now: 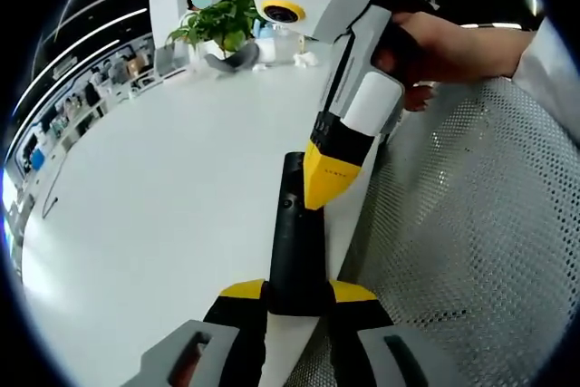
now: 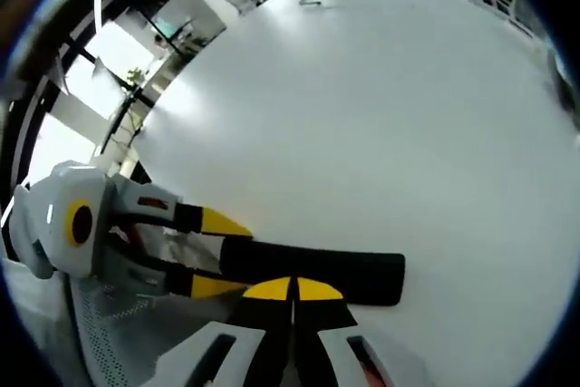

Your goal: Press the specified remote control buttons in sequence, fully releasing each button before pressing the next.

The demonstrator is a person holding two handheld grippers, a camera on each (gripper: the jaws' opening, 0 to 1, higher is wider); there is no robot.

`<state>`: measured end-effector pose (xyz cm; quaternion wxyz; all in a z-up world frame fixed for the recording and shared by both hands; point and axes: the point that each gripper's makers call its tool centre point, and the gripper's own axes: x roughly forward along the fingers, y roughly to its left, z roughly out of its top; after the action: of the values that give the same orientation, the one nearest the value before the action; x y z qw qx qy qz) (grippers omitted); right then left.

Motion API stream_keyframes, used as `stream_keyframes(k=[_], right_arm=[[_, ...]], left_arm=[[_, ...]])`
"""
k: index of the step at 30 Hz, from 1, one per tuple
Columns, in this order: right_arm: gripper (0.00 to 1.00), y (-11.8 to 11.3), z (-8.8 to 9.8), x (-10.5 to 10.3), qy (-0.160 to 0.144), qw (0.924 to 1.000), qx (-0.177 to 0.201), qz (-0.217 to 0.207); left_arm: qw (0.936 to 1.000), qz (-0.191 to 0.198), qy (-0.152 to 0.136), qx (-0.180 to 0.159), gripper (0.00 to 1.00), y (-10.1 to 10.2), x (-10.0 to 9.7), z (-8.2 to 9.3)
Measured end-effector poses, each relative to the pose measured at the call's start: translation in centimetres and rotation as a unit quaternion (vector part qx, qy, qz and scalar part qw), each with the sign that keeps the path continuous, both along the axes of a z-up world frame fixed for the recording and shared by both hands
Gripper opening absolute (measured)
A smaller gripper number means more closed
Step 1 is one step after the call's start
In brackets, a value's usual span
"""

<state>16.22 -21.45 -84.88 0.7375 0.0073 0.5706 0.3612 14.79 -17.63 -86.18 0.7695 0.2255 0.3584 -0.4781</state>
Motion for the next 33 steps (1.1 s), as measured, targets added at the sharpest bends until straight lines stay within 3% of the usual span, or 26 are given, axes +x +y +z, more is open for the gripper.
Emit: stream_keyframes(k=[7,26,33], right_arm=[[0.0,0.46,0.06,0.21,-0.018,0.9998,0.002,0.01],[0.0,0.73,-0.3,-0.04,-0.019,0.9995,-0.005,0.024],[0.0,0.71,-0.32,0.15,-0.006,1.0,0.004,0.002]], left_arm=[[1.0,-0.008,0.0,0.001,0.24,-0.17,-0.26,0.01],[1.0,-0.009,-0.001,0.0,0.24,-0.21,-0.26,-0.01],[1.0,-0.009,-0.001,0.0,0.24,-0.2,-0.24,-0.02]])
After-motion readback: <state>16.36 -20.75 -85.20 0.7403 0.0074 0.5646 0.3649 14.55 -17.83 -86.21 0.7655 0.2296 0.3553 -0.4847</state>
